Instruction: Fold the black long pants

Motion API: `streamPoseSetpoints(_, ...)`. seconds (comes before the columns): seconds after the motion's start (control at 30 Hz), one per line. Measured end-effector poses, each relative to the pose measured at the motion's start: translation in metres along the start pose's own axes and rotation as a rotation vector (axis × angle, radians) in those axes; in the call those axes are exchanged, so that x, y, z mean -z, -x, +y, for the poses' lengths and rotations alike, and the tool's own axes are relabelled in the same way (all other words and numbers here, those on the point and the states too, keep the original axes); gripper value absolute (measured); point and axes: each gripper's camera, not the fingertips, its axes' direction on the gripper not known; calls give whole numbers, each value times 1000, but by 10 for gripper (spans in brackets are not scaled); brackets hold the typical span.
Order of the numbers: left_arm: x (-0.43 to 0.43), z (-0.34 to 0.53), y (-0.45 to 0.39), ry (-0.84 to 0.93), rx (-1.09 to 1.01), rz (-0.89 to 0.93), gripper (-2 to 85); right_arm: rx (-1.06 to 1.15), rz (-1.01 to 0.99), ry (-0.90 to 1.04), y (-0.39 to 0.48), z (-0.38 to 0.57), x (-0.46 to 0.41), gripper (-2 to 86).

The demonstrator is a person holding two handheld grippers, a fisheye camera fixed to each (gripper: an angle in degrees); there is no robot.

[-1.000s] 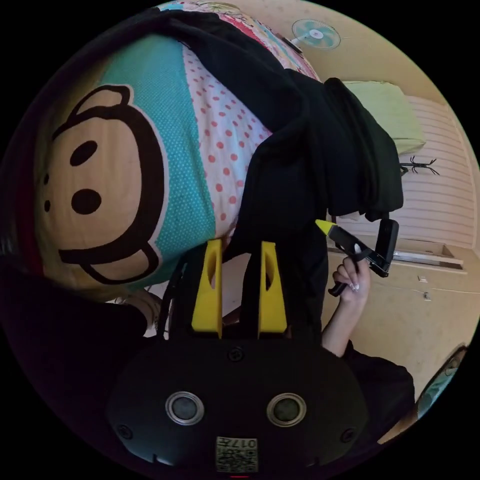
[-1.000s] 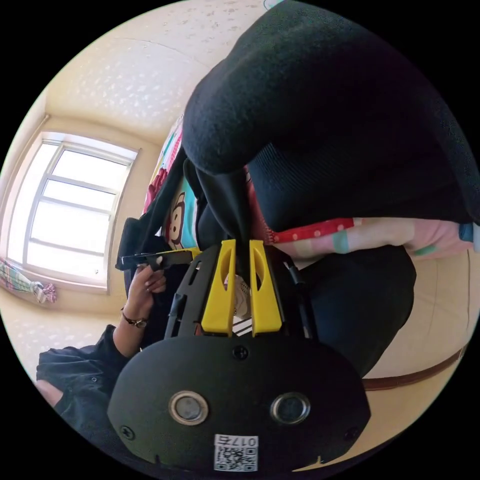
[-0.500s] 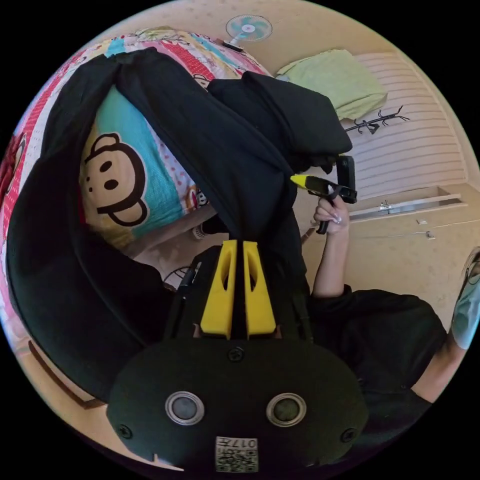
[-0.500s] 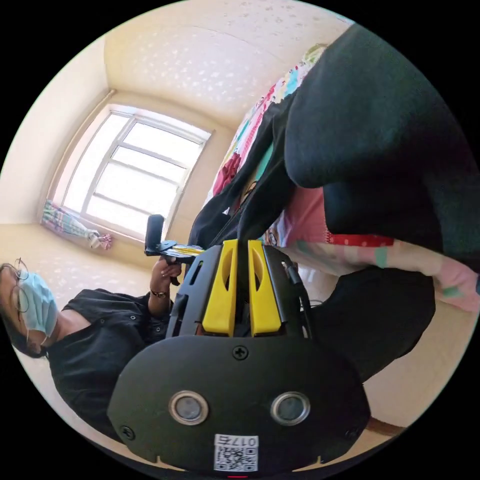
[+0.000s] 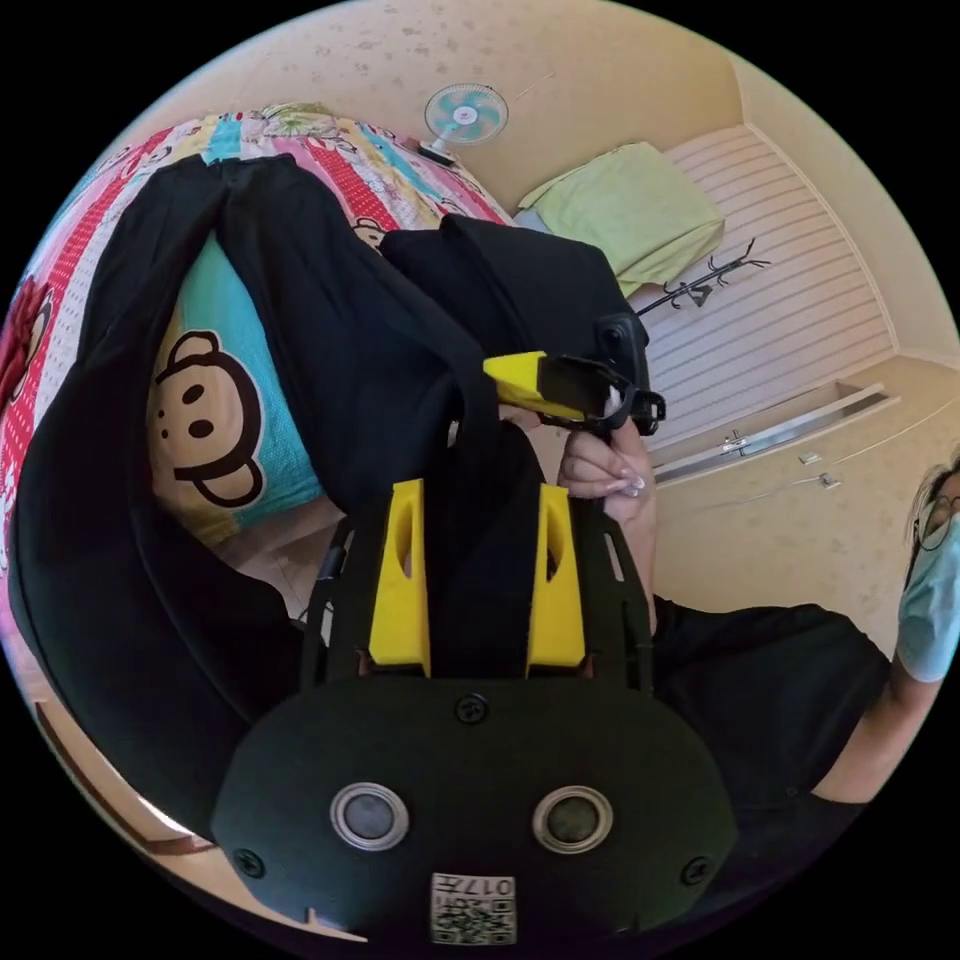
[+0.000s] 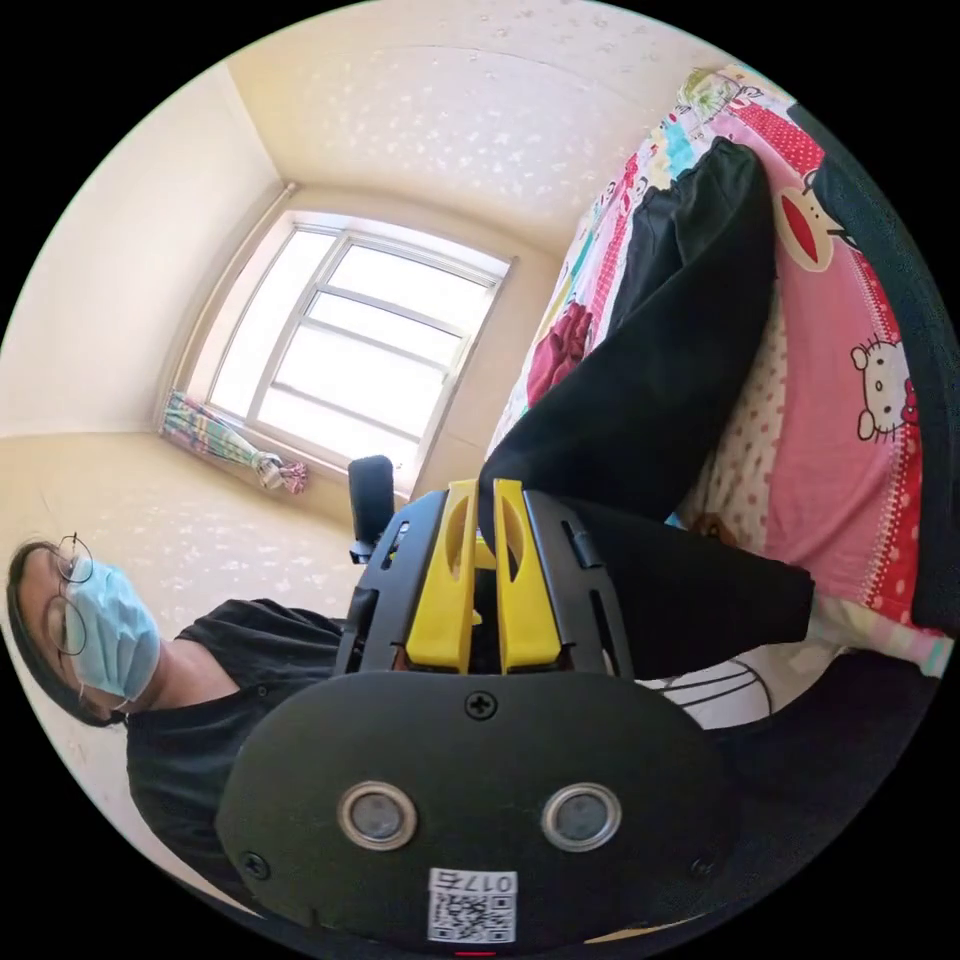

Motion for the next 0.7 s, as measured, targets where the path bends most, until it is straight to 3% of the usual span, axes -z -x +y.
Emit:
streamPoseSetpoints(0.2, 17, 11, 19, -90, 36, 65, 152, -24, -25, -52, 1, -5, 4, 31)
streamPoseSetpoints(0.37, 18, 17, 15, -32, -19, 52, 43, -74, -98, -87, -19, 2, 8, 31)
streamPoseSetpoints(0.7, 92, 33, -21, -59, -167, 261, 18, -105, -93, -79, -50, 13, 11, 42)
